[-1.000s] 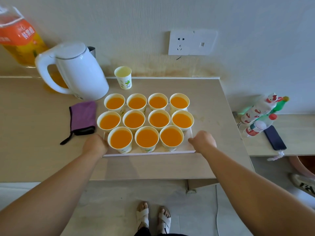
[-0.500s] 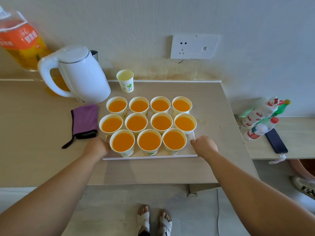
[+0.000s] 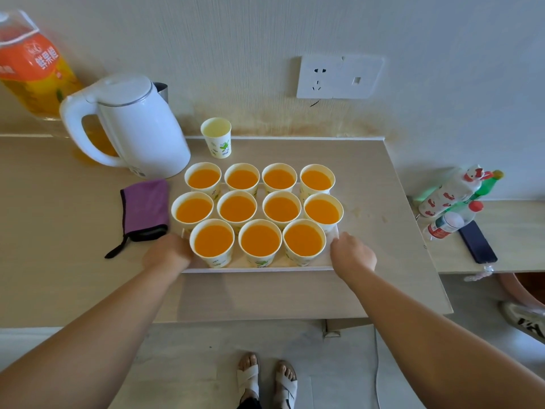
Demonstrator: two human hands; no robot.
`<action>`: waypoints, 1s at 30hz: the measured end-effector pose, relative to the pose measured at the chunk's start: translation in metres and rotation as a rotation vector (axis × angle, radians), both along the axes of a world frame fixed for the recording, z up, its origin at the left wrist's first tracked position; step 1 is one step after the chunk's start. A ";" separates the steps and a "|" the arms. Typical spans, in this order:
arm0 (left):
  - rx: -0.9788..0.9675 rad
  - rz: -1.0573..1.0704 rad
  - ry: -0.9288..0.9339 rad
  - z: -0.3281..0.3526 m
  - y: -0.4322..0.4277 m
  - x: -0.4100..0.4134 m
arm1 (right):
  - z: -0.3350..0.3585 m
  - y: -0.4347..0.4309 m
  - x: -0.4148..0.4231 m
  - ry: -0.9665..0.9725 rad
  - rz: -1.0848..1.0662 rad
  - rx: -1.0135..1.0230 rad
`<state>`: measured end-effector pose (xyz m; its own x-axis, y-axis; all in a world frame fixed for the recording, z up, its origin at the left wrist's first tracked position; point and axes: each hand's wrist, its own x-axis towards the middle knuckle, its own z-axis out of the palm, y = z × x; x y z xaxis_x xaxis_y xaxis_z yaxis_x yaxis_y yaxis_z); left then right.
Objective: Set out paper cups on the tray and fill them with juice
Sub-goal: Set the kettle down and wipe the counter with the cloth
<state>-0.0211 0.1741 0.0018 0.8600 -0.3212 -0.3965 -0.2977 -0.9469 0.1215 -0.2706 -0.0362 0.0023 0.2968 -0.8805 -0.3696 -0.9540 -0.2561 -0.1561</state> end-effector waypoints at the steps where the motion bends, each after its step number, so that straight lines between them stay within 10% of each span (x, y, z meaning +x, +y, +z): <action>1: 0.008 -0.009 -0.015 0.001 -0.002 -0.001 | 0.000 0.000 0.000 0.006 0.005 -0.009; 30: -0.095 -0.113 -0.183 0.007 -0.054 0.002 | 0.019 -0.032 -0.006 -0.030 0.002 -0.124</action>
<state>-0.0192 0.1196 0.0086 0.8712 -0.4481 -0.2003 -0.4265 -0.8931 0.1431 -0.2767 -0.0680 0.0216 0.3083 -0.9181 -0.2490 -0.9487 -0.2775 -0.1512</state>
